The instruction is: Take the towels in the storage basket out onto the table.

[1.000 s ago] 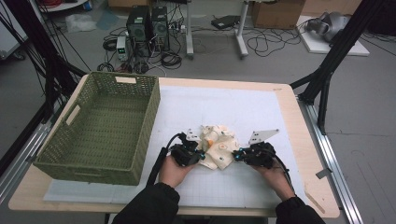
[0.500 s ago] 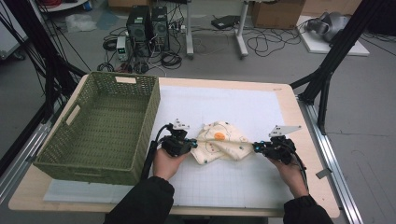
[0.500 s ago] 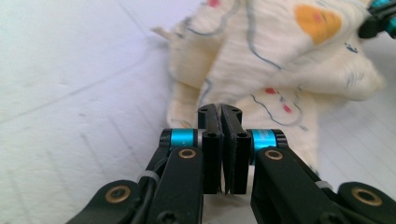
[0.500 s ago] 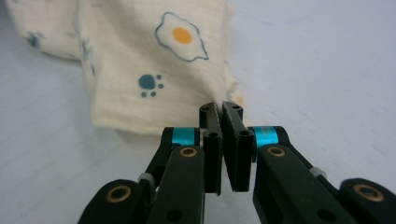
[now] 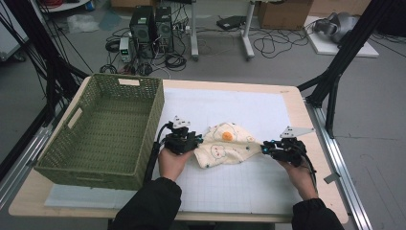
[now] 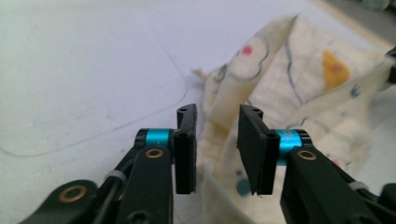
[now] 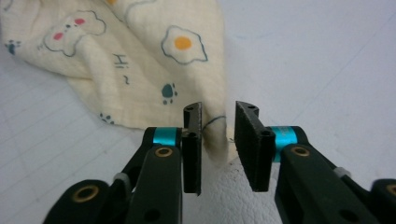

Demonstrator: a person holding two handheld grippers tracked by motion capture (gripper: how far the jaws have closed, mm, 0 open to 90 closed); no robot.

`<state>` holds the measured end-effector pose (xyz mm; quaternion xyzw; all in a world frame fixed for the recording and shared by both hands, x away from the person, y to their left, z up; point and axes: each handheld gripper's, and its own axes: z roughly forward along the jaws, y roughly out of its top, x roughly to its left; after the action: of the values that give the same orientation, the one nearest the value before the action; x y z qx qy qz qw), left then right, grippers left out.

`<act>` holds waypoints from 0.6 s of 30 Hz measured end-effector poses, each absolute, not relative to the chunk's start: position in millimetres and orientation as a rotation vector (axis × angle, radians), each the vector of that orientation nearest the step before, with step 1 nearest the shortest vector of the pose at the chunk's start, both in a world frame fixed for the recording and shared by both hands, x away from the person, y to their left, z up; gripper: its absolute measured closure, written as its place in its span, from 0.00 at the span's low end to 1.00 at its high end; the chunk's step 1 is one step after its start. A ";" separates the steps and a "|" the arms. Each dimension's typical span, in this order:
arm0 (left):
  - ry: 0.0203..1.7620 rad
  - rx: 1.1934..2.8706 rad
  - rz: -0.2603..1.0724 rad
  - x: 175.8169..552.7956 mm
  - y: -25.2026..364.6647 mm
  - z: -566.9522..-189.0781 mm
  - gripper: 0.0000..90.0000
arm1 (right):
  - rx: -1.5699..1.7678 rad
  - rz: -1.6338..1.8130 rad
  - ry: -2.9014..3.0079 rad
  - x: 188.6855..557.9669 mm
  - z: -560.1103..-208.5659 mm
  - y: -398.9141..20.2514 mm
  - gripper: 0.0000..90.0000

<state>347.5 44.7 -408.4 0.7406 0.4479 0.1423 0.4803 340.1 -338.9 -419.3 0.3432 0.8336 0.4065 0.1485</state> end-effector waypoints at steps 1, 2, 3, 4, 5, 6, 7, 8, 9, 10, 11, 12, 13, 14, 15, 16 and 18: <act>1.079 1.807 0.348 345.0 46.0 -404.9 0.71 | 0.964 1.162 2.382 336.9 -416.0 -338.2 0.77; 1.062 1.805 0.345 342.3 46.4 -402.2 0.70 | 0.946 1.149 2.360 330.9 -409.0 -337.4 0.75; 1.050 1.810 0.345 339.6 46.6 -400.0 0.70 | 0.946 1.149 2.360 330.9 -409.0 -337.4 0.75; 1.037 1.813 0.334 337.0 46.5 -398.2 0.69 | 0.939 1.152 2.349 328.8 -406.3 -337.2 0.75; 1.022 1.818 0.323 334.2 46.3 -396.9 0.69 | 0.919 1.170 2.341 325.2 -402.6 -336.2 0.74; 1.007 1.824 0.319 330.9 45.7 -396.1 0.69 | 0.899 1.180 2.347 322.9 -401.6 -334.4 0.75; 0.992 1.831 0.310 327.6 44.4 -396.0 0.69 | 0.899 1.180 2.347 322.9 -401.6 -334.4 0.75; 0.976 1.846 0.292 323.6 42.0 -396.6 0.69 | 0.875 1.181 2.356 320.8 -401.0 -331.9 0.75; 0.965 1.855 0.285 321.5 40.4 -397.4 0.69 | 0.850 1.184 2.366 319.2 -401.2 -327.8 0.75; 0.951 1.863 0.273 318.9 37.9 -398.7 0.69 | 0.838 1.186 2.377 318.5 -401.8 -325.2 0.75; 0.916 1.890 0.247 315.5 32.4 -402.5 0.69 | 0.816 1.184 2.420 318.9 -405.9 -316.4 0.75; 0.916 1.890 0.247 315.5 32.4 -402.5 0.70 | 0.816 1.184 2.420 318.9 -405.9 -316.4 0.75; 0.900 1.912 0.227 314.9 29.9 -405.1 0.70 | 0.807 1.176 2.433 319.4 -407.8 -313.5 0.74; 0.895 1.933 0.212 314.6 27.4 -407.9 0.70 | 0.796 1.169 2.446 319.9 -410.4 -309.5 0.73; 0.889 1.954 0.203 314.3 25.3 -411.1 0.69 | 0.790 1.164 2.458 320.5 -412.7 -305.4 0.72; 0.885 1.976 0.188 314.5 23.1 -414.8 0.69 | 0.783 1.162 2.478 320.9 -414.8 -300.9 0.71; 0.885 2.031 0.158 315.5 19.2 -422.4 0.66 | 0.754 1.145 2.515 320.5 -418.7 -290.1 0.70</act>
<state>315.5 19.2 -422.4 0.8193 0.3571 0.0639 0.4441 320.5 -290.1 -418.7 0.2606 0.8696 0.3960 0.1384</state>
